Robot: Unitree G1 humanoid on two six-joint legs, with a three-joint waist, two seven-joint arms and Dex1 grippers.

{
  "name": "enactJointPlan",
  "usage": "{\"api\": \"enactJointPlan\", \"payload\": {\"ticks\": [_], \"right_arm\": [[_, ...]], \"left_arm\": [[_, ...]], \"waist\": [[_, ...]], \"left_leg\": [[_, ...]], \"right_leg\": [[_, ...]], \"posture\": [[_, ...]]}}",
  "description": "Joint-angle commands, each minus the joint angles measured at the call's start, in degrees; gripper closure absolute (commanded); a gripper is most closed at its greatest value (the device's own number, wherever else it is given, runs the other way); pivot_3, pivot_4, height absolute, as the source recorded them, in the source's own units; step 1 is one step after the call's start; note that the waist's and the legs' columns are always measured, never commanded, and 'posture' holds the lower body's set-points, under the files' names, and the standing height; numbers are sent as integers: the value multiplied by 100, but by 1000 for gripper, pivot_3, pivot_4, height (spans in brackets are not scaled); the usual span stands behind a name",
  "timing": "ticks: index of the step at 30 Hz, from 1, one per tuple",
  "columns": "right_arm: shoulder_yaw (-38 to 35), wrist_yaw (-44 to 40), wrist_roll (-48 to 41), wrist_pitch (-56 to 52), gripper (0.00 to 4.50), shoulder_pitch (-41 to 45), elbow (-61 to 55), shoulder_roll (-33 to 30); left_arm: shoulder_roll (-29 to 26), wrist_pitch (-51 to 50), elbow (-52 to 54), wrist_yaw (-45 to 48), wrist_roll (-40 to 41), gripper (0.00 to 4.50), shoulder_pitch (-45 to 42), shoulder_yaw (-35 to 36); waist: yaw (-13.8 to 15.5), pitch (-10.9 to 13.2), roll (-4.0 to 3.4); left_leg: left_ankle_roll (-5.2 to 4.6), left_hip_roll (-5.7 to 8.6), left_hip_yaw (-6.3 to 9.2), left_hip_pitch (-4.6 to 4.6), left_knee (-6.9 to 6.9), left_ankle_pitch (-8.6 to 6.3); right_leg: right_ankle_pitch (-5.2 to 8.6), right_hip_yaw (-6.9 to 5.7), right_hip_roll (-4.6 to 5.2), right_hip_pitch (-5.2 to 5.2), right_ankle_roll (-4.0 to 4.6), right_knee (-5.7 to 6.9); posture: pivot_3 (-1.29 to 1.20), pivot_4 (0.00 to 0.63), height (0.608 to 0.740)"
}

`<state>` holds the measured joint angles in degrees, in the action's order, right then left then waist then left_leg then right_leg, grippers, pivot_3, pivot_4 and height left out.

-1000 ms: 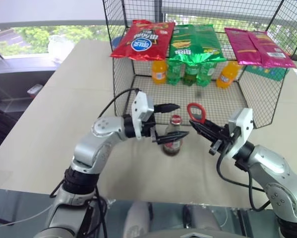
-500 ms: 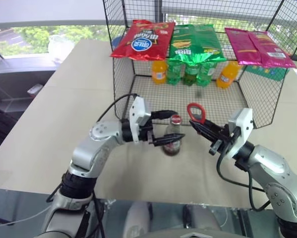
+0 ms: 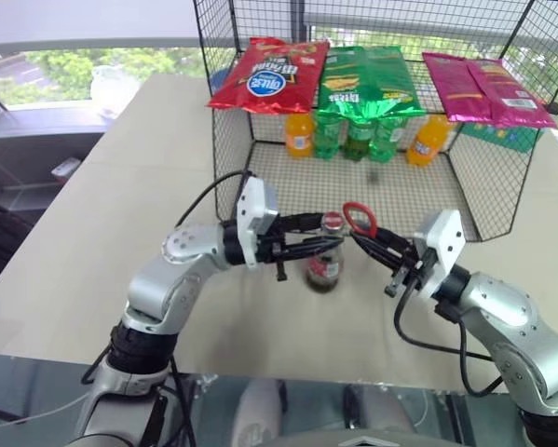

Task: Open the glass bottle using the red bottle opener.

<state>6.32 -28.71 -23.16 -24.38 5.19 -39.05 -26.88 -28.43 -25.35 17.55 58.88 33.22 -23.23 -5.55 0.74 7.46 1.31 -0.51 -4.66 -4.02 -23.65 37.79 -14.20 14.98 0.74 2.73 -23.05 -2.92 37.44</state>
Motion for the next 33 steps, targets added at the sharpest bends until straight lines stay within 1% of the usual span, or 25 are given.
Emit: {"api": "enactJointPlan", "payload": {"ticks": [1, 4, 8, 10, 14, 18, 22, 26, 27, 29, 31, 33], "right_arm": [[427, 160, 1267, 1033, 4500, 216, 58, -99], [908, 121, 2151, 1909, 4500, 182, 287, -187], [1279, 139, 3030, 3000, 4500, 26, 738, -311], [1367, 310, 3533, 3565, 4500, 47, 982, -315], [1657, 676, 4394, 4358, 4500, 14, 1681, -196], [1965, 1403, 5315, 5252, 4500, 37, 2662, -15], [2085, 1860, 5632, 5666, 4500, -8, 3317, 248], [2269, 2249, 6183, 6040, 4500, 42, 3852, 296], [2390, 2456, 6637, 6130, 4500, 128, 4066, 211], [2457, 2683, 7239, 6286, 4500, 293, 4285, -14], [2276, 2717, 7411, 6336, 4500, 479, 4233, -254], [1884, 2570, 7296, 6215, 4500, 736, 3919, -558]], "left_arm": [[-28, -10, 83, 36, 55, 3358, -19, 7], [-59, -14, 54, 64, 69, 3360, -13, 50], [-118, -55, 37, 88, 88, 3363, 27, 107], [-138, -99, 53, 80, 116, 3364, 41, 128], [-208, -124, 40, 106, 141, 3367, 58, 167], [-271, -172, 55, 106, 151, 3369, 92, 209], [-307, -262, 111, 47, 201, 3371, 111, 260], [-317, -331, 160, 19, 213, 3377, 131, 296], [-332, -340, 160, 14, 196, 3377, 144, 299], [-363, -358, 156, 6, 133, 3377, 166, 291], [-409, -351, 110, 37, 19, 3378, 170, 239], [-433, -289, 0, 94, -97, 3378, 166, 187]], "waist": [[0, 0, 0], [6, 0, 0], [5, 0, 0], [0, -1, 1], [-4, -5, 1], [-10, -19, 4], [-35, -31, 11], [-117, -50, 10], [-134, -53, 9], [-173, -58, 9], [-176, -68, 0], [-175, -84, -3]], "left_leg": [[0, 0, 0, 0, 0, 0], [0, 0, 0, -2, 0, 0], [1, 0, -2, -1, 0, 0], [1, 0, -3, 3, 0, 0], [1, 0, -4, 6, 0, 0], [1, 0, -9, 20, -2, 0], [1, -1, -30, 109, -34, 0], [1, -4, -35, 127, -36, 0], [1, -4, -35, 129, -37, 0], [1, -4, -46, 144, -41, 0], [1, -4, -58, 190, -55, -1], [1, -5, -59, 197, -58, -1]], "right_leg": [[0, -1, 0, 0, 0, 0], [1, -2, 0, -1, 0, -2], [0, 0, 0, -1, -1, -3], [1, 1, 0, 0, -1, -2], [1, 2, 0, 1, 0, 1], [2, 8, 0, 9, 1, 1], [14, 25, 0, 77, 21, -7], [15, 30, 1, 92, 23, -7], [14, 30, 1, 94, 23, -7], [14, 40, 1, 99, 22, -6], [16, 51, 1, 136, 23, -9], [17, 51, 2, 137, 24, -9]], "posture": [[0, 150, 740], [0, 150, 740], [0, 150, 740], [0, 150, 740], [0, 150, 740], [0, 150, 740], [0, 150, 740], [0, 150, 740], [0, 150, 740], [0, 150, 740], [0, 150, 740], [0, 150, 740]]}}
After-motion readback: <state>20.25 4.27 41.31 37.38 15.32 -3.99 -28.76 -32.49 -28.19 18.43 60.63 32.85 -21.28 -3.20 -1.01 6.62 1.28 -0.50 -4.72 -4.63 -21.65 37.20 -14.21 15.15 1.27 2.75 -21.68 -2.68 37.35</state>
